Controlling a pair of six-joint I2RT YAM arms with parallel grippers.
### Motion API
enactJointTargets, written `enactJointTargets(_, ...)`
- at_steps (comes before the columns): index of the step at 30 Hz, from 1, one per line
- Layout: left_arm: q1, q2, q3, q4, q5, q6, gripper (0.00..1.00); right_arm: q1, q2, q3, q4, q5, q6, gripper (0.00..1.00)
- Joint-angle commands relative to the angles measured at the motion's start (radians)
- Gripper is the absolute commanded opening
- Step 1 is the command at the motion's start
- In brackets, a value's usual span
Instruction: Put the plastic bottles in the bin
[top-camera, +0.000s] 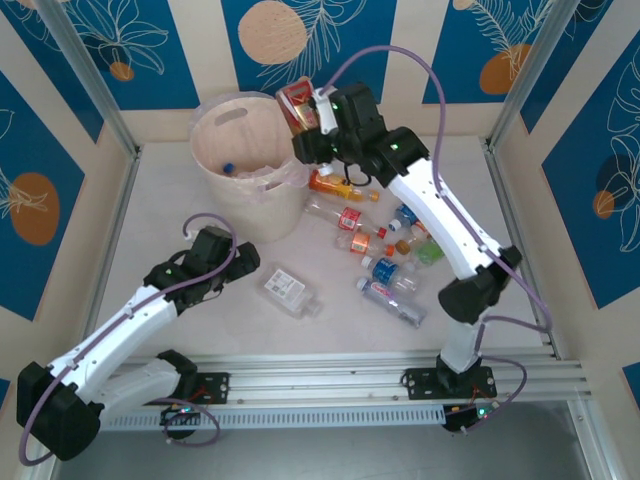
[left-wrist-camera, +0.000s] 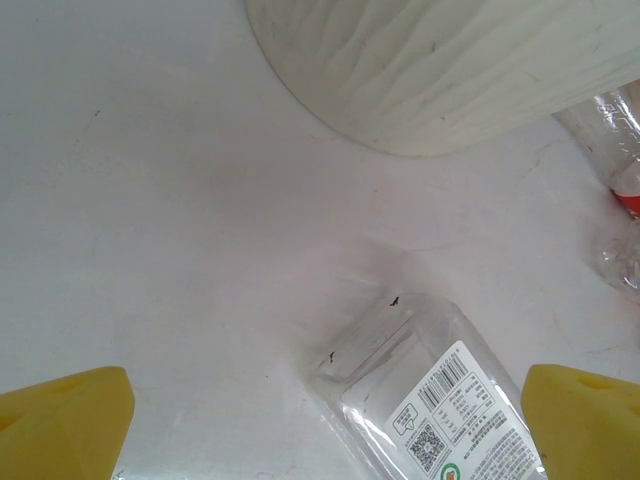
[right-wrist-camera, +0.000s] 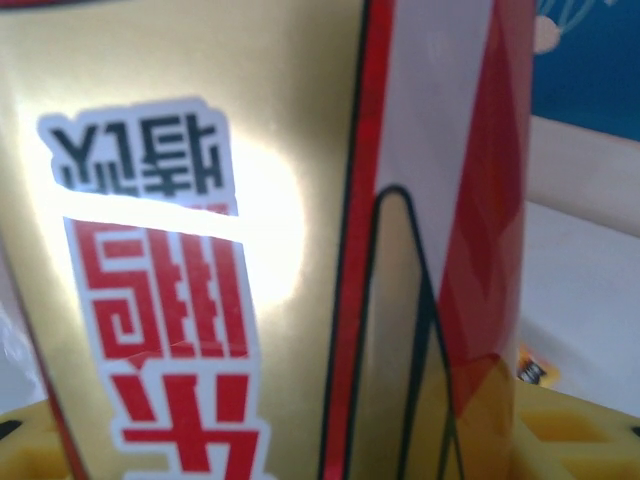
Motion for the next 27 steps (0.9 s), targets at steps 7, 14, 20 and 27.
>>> enactJointTargets(7, -0.011, -0.002, 0.025, -0.004, 0.014, 0.016, 1.00, 0.006, 0.243, 0.364, 0.052, -0.176, -0.033, 0.54)
enactJointTargets(14, -0.011, -0.026, 0.013, -0.003, 0.017, 0.007, 1.00, 0.029, 0.327, 0.391, 0.188, -0.206, -0.055, 0.54)
enactJointTargets(20, -0.011, -0.037, 0.014, -0.012, 0.013, 0.009, 1.00, 0.032, 0.426, 0.465, 0.214, -0.203, -0.086, 0.55)
enactJointTargets(27, -0.011, -0.052, 0.011, -0.016, 0.001, 0.012, 0.99, 0.030, 0.494, 0.487, 0.205, -0.190, -0.141, 0.57)
